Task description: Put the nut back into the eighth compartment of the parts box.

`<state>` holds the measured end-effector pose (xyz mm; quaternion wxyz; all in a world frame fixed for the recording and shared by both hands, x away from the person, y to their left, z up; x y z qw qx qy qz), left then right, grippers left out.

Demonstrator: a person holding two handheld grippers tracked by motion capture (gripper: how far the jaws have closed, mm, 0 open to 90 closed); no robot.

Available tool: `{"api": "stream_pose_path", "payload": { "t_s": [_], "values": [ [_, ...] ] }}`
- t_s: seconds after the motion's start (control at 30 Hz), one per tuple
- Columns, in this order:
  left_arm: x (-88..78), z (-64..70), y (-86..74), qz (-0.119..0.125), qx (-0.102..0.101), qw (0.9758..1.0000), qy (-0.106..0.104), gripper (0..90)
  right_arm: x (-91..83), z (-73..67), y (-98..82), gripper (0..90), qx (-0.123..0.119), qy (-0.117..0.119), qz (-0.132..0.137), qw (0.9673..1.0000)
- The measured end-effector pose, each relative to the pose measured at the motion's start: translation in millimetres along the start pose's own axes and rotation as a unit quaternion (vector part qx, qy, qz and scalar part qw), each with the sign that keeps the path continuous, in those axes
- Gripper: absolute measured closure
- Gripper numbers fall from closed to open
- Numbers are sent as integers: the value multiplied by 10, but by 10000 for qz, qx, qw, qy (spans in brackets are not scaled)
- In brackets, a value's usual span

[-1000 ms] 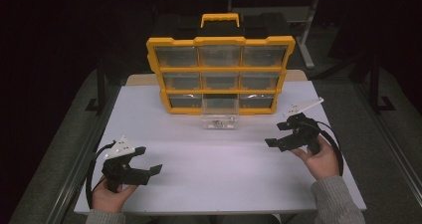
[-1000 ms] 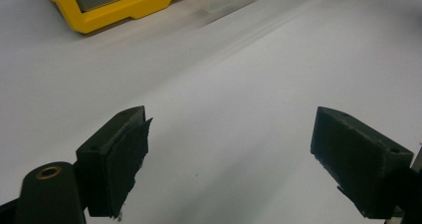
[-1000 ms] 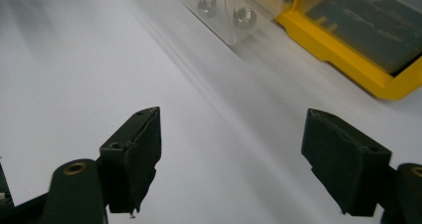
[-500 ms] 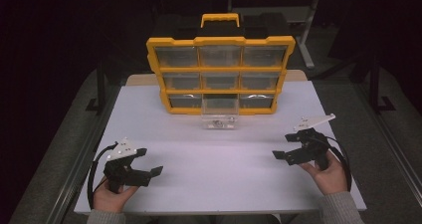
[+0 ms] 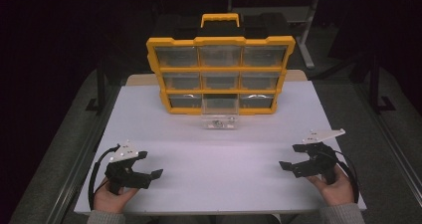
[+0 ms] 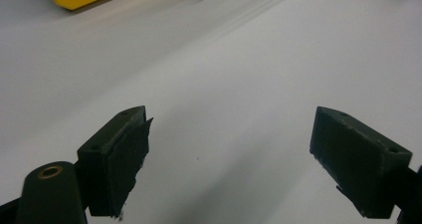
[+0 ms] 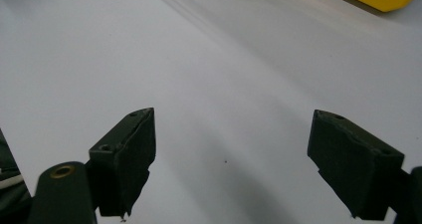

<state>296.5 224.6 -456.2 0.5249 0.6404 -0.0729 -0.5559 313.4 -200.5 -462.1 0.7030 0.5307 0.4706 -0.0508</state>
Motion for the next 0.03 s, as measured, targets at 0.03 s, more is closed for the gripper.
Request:
{"api": "stream_pose_path", "payload": {
  "t_s": [0.03],
  "values": [
    [2, 1, 2, 3, 27, 10000, -9, 151, -6, 1, -5, 175, 56, -4, 12, 10000]
  ]
}}
Point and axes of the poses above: each handheld gripper's, and its own axes: x roughly forward along the jaws, y roughly out of its top, z roughly to its right, the point moved 9 cm from there along x, roughly forward along the jaws, and after that the axes turned 10 degrees about -y, right-handed, at the moved point
